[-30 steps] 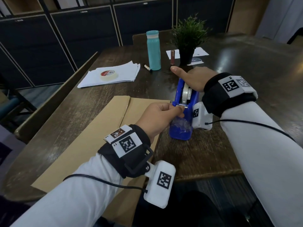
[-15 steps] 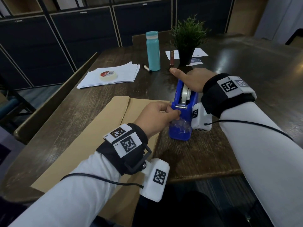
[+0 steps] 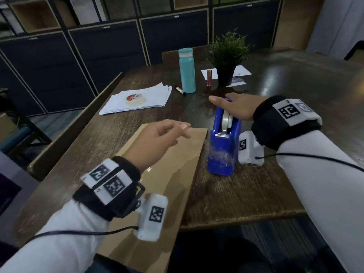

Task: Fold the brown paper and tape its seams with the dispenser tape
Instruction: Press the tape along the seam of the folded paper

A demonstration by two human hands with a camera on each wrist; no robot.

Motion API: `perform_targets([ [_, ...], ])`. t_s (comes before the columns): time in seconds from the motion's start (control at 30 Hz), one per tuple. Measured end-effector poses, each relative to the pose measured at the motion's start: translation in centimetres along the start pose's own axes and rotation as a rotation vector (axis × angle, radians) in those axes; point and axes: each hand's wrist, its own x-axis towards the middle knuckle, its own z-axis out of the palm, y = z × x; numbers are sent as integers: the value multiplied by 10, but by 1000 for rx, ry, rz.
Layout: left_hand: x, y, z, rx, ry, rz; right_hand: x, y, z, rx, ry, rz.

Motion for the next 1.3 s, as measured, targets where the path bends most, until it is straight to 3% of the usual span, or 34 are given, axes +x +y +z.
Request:
perform_targets([
  [0.2,-15,-17,-34,-73,132,109,-33,-29,-19,-4,164,-242],
  [0.4,-25,-26,-43,20,174,205,-51,-72,6,276,108,-488],
  [0.63,-32,-31,-48,40,185,221,-52,-93,26,502,8,-494],
  [0.87,-32,-36,-51,60,201,224,-52,-103,31,537,109,-526],
  [1.1,-32,-41,-61,-1,197,161,-52,-115,43,405,334,-639],
  [1.2,-27,-48,-74,130,216,72,-52,-121,48,466,410,-659],
  [1.3,-22,-60,-92,343,111,-92,-49,-124,50,596,354,-578],
])
